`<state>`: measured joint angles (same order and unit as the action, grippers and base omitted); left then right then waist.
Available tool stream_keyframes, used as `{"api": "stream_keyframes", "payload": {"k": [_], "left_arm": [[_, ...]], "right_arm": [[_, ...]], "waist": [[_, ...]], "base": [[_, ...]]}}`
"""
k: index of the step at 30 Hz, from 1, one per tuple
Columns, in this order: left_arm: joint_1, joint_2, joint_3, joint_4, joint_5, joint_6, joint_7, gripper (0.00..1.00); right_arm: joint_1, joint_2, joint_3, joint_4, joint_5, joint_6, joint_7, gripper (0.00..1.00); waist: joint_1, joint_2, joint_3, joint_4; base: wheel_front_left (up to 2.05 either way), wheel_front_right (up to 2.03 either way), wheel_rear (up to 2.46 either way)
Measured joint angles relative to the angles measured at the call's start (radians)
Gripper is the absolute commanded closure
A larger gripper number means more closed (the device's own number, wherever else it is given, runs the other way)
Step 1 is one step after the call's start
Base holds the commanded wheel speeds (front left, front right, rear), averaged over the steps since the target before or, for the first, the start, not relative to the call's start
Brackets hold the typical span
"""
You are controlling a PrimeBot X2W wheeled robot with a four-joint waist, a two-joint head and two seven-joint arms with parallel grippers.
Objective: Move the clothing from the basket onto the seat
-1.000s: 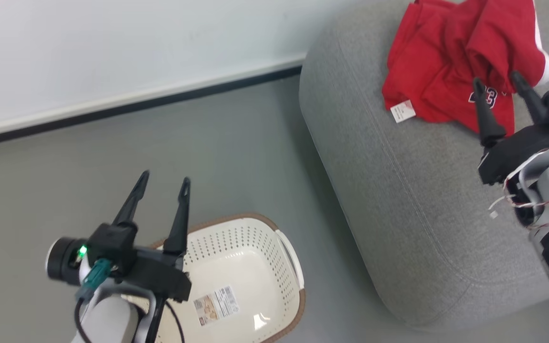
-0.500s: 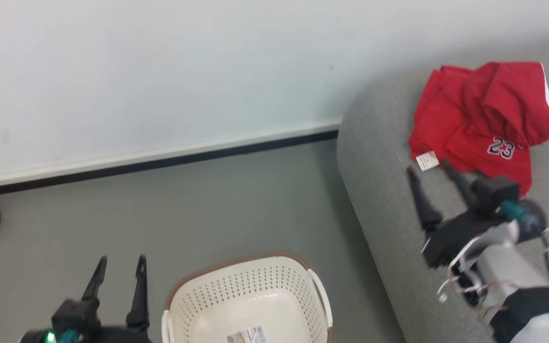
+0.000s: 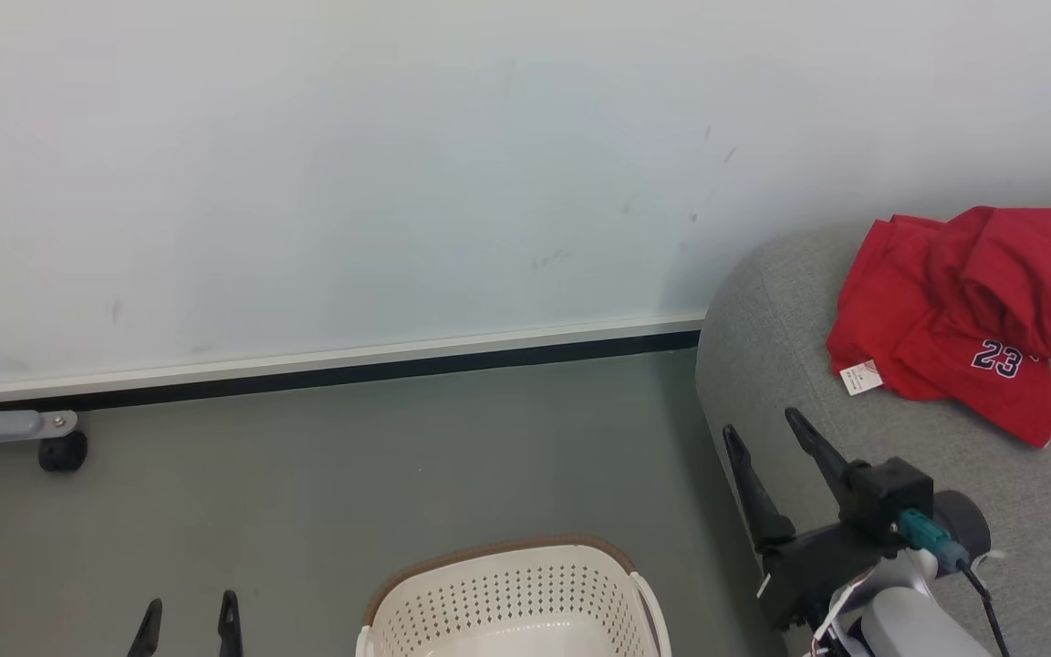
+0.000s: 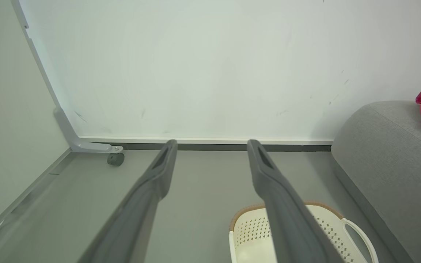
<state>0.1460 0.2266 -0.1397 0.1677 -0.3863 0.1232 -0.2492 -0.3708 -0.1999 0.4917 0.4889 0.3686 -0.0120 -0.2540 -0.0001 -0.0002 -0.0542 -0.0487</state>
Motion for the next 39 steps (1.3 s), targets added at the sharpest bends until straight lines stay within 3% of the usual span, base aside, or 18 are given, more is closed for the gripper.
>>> {"api": "stream_keyframes", "payload": {"k": [6, 13, 39], "left_arm": [[0.045, -0.023, 0.025, -0.039, 0.005, 0.0, 0.0, 0.0], [0.07, -0.04, 0.05, -0.077, 0.014, 0.0, 0.0, 0.0], [0.069, -0.058, 0.086, -0.12, 0.07, 0.0, -0.001, 0.0]], "right_arm": [[0.108, -0.001, -0.017, -0.086, -0.009, -0.052, 0.0, 0.0], [0.191, -0.004, -0.039, -0.176, -0.01, -0.077, 0.0, 0.0], [0.29, -0.016, -0.119, -0.315, -0.045, -0.102, 0.0, 0.0]], "waist": [[0.0001, 0.0, -0.009, -0.002], [0.0001, 0.0001, -0.003, -0.02], [0.0001, 0.0002, 0.028, -0.046]], "base": [[0.0, 0.0, 0.0], [0.0, 0.0, 0.0], [0.0, 0.0, 0.0]]}}
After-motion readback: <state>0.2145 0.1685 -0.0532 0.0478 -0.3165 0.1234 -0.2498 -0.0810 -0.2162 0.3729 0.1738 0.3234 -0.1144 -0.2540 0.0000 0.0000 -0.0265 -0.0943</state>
